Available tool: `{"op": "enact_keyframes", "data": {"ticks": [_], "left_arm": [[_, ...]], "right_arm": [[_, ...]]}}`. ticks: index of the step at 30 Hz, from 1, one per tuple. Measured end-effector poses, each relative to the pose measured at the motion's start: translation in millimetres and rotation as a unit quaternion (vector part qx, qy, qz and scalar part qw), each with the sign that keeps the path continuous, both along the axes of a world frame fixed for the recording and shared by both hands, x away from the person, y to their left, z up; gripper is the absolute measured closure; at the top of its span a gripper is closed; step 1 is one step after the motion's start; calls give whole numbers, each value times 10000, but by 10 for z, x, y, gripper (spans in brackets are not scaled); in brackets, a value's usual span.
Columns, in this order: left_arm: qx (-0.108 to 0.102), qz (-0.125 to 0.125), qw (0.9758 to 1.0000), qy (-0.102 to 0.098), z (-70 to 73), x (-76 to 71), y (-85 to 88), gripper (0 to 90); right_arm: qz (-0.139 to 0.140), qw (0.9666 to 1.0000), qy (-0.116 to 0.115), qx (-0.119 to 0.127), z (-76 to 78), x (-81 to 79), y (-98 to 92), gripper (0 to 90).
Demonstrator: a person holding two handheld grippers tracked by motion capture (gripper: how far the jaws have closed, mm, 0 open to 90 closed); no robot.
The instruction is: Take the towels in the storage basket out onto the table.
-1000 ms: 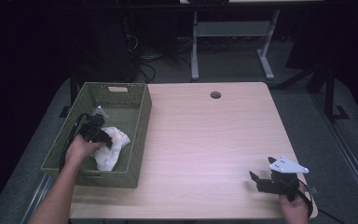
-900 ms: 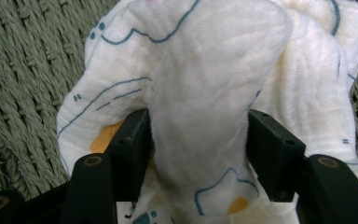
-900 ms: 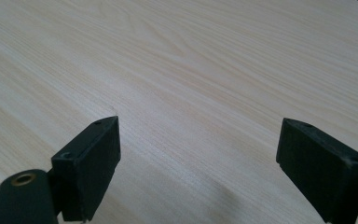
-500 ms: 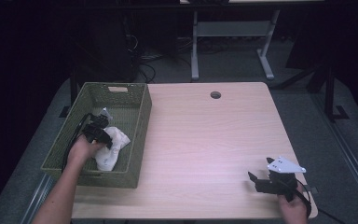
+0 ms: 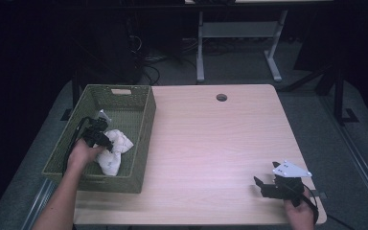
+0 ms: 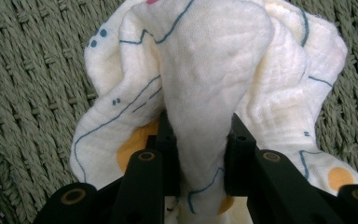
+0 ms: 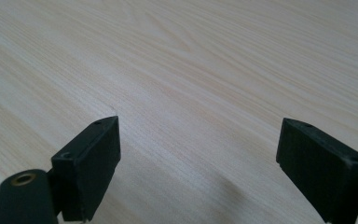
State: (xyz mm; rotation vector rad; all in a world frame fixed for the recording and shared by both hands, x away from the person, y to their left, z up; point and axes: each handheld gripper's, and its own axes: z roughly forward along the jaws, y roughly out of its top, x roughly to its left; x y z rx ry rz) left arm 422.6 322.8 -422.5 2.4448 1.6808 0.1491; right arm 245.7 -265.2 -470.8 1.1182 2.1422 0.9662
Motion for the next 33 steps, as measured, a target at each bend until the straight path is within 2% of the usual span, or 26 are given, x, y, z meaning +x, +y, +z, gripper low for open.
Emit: {"op": "enact_keyframes", "data": {"ticks": [3,5,7,11,14,18,22,26,28,29,33], "left_arm": [[15,13,10000,96,13,21,-7,733],[-41,84,9998,196,41,43,6,737],[-138,132,9997,181,72,49,26,741],[-428,151,9990,-21,196,31,82,743],[-472,72,9986,-247,322,-16,73,743],[-555,-45,9976,-401,454,-65,42,742],[-649,-146,9967,-472,541,-99,15,740],[-967,-83,9937,-559,613,-111,59,740],[-1129,-26,9918,-597,650,-119,91,740],[-1272,-24,9901,-599,674,-127,116,740],[-1503,-145,9865,-640,734,-177,146,738]], "right_arm": [[6,10000,-2,14,2,2,-6,132],[-1,10000,-7,46,3,3,-11,132],[-14,10000,-18,59,5,3,-23,132],[-21,10000,-17,68,0,2,-43,132],[-21,9999,-57,104,13,-5,-54,132],[-37,9999,-65,112,17,-7,-57,132],[-30,9999,-56,87,12,-8,-54,132],[-41,9999,-56,80,10,-3,-56,132],[-50,9999,-34,88,8,-5,-54,132],[-49,9999,-33,85,6,-4,-55,132],[-47,9999,-41,90,8,-1,-57,132]]}}
